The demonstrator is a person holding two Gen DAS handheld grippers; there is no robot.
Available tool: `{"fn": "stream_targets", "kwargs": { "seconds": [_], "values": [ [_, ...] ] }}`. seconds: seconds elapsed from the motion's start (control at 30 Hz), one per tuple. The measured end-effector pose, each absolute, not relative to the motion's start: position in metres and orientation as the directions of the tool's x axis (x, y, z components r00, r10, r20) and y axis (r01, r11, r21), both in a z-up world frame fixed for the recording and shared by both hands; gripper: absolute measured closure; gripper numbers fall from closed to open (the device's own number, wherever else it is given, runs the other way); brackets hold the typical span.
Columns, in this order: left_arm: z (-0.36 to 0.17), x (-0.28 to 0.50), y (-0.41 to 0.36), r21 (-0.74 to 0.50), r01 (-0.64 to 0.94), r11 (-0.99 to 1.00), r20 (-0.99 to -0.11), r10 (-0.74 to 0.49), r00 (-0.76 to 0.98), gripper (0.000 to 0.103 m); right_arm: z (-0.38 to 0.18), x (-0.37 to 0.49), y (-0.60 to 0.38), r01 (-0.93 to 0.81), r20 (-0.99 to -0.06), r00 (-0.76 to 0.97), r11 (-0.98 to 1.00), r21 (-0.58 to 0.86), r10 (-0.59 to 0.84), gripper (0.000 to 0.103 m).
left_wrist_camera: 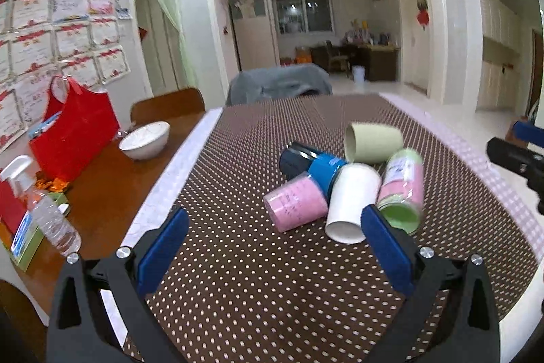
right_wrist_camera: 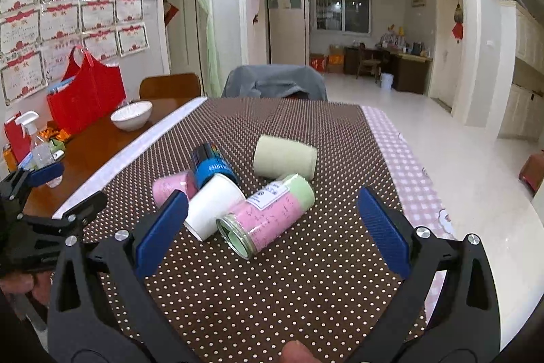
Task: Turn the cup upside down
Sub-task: 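Lower the left tool onto the pink translucent cup and close it, then lift the pink cup with the left tool and set it down nearer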
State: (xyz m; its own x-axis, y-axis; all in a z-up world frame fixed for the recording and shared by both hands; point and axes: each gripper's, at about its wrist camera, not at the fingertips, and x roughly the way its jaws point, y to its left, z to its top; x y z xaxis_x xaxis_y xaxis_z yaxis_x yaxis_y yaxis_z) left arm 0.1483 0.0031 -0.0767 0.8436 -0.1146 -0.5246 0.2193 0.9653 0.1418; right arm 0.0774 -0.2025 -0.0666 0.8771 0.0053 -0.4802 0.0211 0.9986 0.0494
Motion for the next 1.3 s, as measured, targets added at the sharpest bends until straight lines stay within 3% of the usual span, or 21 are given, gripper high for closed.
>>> {"fn": "stream_targets", "kwargs": {
  "seconds": [0.3,1.03,1.1,1.13,1.17,1.3],
  "values": [
    [-0.125,0.234,-0.007,0.220,0.399,0.890,-0.672,-0.158,0.723,0.004,-0.099,0.110,-0.215,0.053,-0.566,0.825,0.996,0.069,-0.005,0.006],
    [-0.174,0.296,-0.032,0.273,0.666,0.694,-0.801,-0.220,0.557,0.004,-0.132,0.148,-0.218,0.077,-0.639,0.770,0.993,0.087,-0.004,0.006],
    [-0.177,0.296,-0.035,0.271,0.682,0.679,-0.808,-0.225,0.545,0.010,-0.134,0.150,-0.220,0.081,-0.641,0.767,0.993,0.089,-0.005,0.006],
    [-0.179,0.297,-0.037,0.256,0.693,0.674,-0.817,-0.233,0.528,0.029,-0.135,0.151,-0.221,0.085,-0.645,0.764,0.992,0.090,-0.007,0.006],
    [-0.181,0.299,-0.037,0.239,0.696,0.677,-0.825,-0.237,0.514,0.033,-0.136,0.151,-0.221,0.087,-0.647,0.762,0.992,0.093,-0.006,0.006],
    [-0.181,0.294,-0.032,0.224,0.682,0.696,-0.820,-0.243,0.518,0.034,-0.139,0.149,-0.222,0.087,-0.653,0.758,0.991,0.097,-0.002,0.006]
  ]
}}
